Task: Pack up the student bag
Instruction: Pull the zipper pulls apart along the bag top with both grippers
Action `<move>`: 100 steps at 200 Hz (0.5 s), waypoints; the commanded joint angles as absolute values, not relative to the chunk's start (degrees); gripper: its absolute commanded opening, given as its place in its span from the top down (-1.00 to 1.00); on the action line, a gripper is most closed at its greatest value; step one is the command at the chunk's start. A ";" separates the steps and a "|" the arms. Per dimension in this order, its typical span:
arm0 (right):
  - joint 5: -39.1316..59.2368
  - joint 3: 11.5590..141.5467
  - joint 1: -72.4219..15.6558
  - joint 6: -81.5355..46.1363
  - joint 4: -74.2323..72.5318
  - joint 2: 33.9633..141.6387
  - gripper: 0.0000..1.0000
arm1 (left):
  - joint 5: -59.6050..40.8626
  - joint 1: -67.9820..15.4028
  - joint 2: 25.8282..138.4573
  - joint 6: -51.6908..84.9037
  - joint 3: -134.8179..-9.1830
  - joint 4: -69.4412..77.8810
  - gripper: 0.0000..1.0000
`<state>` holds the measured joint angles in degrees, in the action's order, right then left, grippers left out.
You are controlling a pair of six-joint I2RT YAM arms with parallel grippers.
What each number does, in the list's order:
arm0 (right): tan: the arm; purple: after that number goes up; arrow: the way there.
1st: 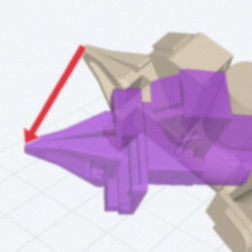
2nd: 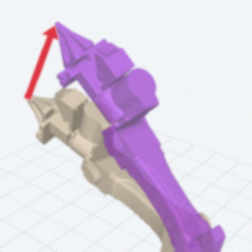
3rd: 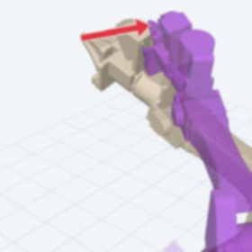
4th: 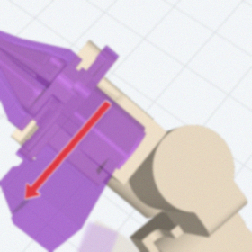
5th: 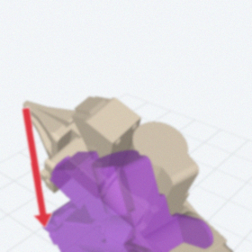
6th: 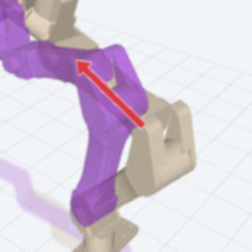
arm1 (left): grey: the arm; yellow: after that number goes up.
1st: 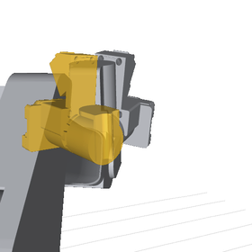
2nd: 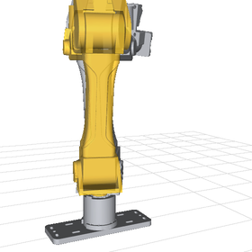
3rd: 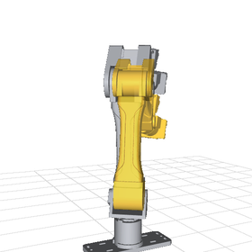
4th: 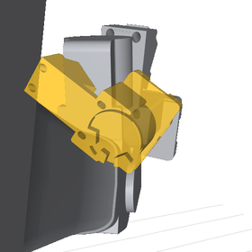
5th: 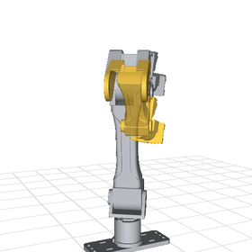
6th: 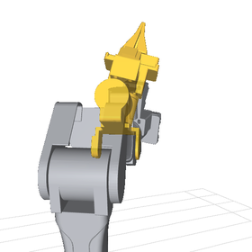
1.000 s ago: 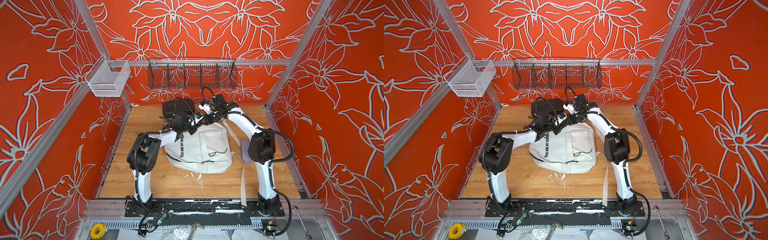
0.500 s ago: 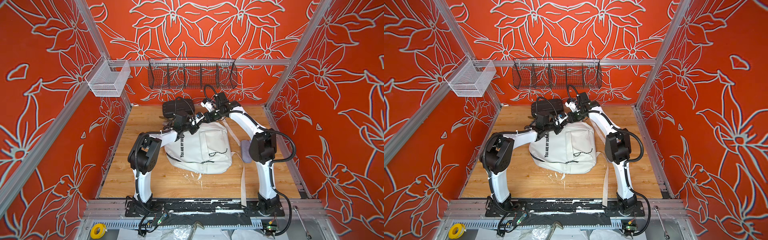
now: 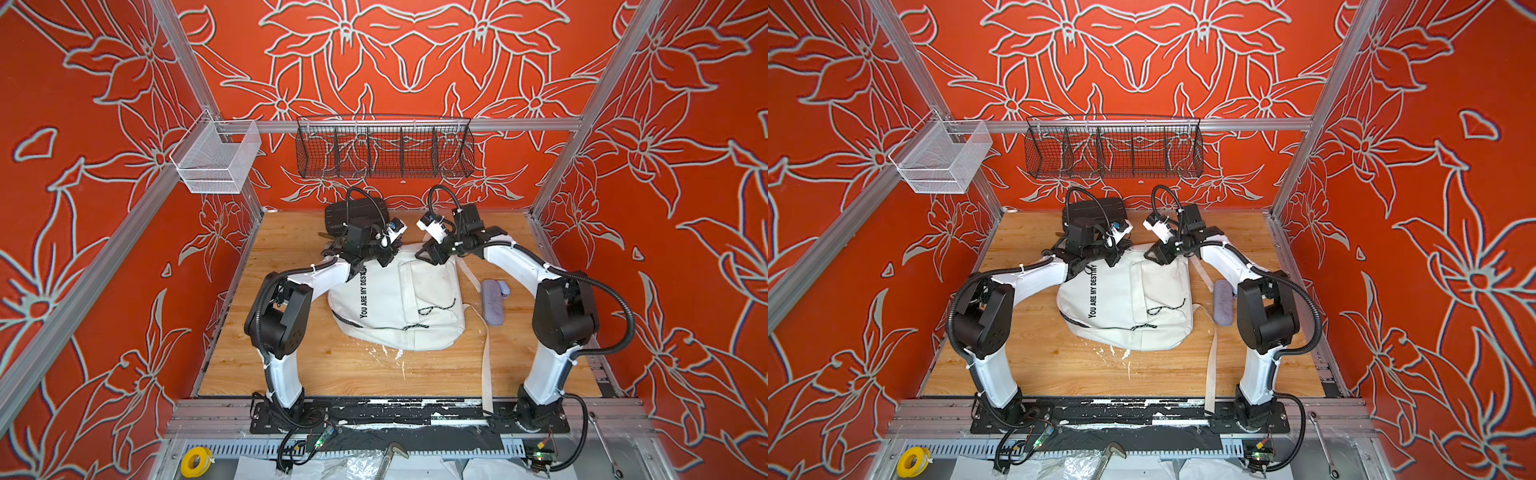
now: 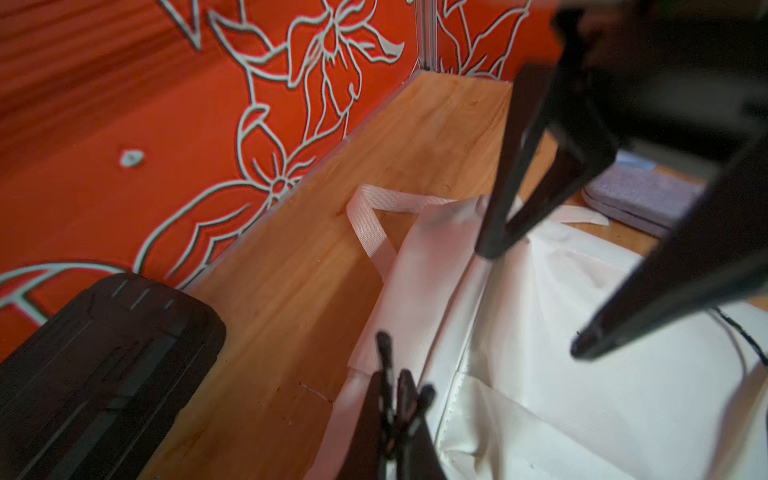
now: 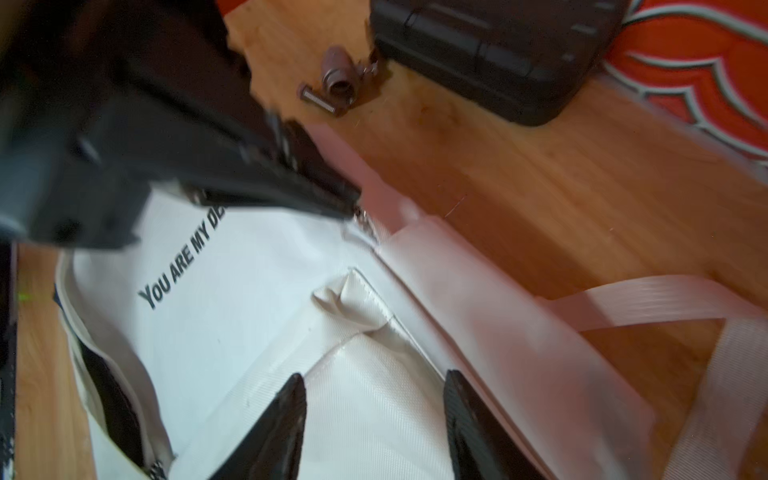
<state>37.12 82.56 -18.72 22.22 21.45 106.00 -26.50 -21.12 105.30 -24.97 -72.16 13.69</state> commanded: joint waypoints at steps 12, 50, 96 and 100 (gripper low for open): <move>41.57 80.80 -18.98 36.00 13.06 104.54 -0.17 | -30.47 -21.71 100.61 -22.47 -73.59 13.40 1.00; 38.75 84.14 -19.15 36.04 13.27 106.95 -0.12 | -32.09 -22.23 99.50 -22.89 -74.99 11.15 1.00; 37.67 80.36 -20.41 42.09 9.69 105.68 -0.10 | -32.61 -23.06 99.75 -22.01 -76.58 10.20 1.00; 38.03 80.73 -20.47 42.36 10.41 105.92 -0.10 | -32.54 -23.12 99.84 -21.72 -76.83 10.20 1.00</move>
